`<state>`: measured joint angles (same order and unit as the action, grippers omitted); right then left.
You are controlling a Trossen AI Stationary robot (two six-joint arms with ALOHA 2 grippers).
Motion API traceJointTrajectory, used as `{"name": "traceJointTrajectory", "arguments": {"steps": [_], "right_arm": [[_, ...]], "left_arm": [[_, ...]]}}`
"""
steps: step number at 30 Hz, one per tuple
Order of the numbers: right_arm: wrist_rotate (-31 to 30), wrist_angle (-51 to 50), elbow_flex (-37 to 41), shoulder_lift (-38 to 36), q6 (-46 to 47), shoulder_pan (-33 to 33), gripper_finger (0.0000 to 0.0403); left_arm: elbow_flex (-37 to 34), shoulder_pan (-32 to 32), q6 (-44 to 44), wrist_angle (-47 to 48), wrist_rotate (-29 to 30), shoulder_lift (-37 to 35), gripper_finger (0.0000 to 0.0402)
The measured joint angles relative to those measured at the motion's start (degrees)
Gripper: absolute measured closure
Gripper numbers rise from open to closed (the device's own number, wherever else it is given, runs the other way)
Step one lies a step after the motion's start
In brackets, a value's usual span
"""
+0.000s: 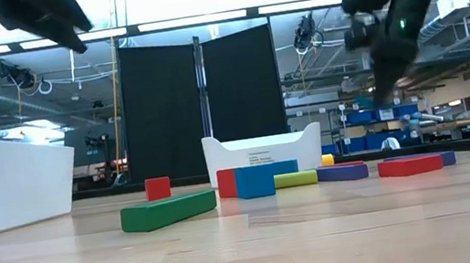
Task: Sort blocks by size
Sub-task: Put the rectangular blue block into the top white bin, then put the square red block into the bottom white bin
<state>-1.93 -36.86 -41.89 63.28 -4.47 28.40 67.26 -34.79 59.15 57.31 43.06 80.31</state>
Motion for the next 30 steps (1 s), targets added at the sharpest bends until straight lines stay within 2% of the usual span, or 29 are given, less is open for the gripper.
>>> {"name": "traceJointTrajectory", "arguments": {"steps": [5,10,14,18,23,27,30], "right_arm": [[1.59,12.94,-0.07,-3.07,3.58,-5.93,0.0263],[1.74,27.55,-0.07,3.8,4.07,-10.54,0.0263],[1.74,36.15,-0.04,10.84,2.98,-10.85,0.0257],[1.67,42.5,-0.07,15.54,2.93,-8.97,0.0183],[3.47,43.82,-0.07,17.3,2.95,-5.65,0.0097],[4.47,44.63,-0.07,14.42,2.49,-5.67,0.0073],[4.49,45.97,-0.09,10.31,2.43,-7.1,0.0075]], "left_arm": [[0.0,2.52,-4.69,-5.65,1.52,0.06,0.008],[0.0,6.08,-9.74,-10.9,1.37,2.08,0.008],[0.0,8.67,-10.73,-11.64,-0.18,4.55,0.008],[0.0,11.1,-10.64,-11.69,-2.74,6.72,0.008],[0.0,14.47,-10.51,-11.79,-7.07,8.37,0.008],[0.0,18.09,-10.85,-11.81,-8.83,8.74,0.008],[0.02,21.69,-14.39,-11.38,-13.22,8.96,0.008]]}}
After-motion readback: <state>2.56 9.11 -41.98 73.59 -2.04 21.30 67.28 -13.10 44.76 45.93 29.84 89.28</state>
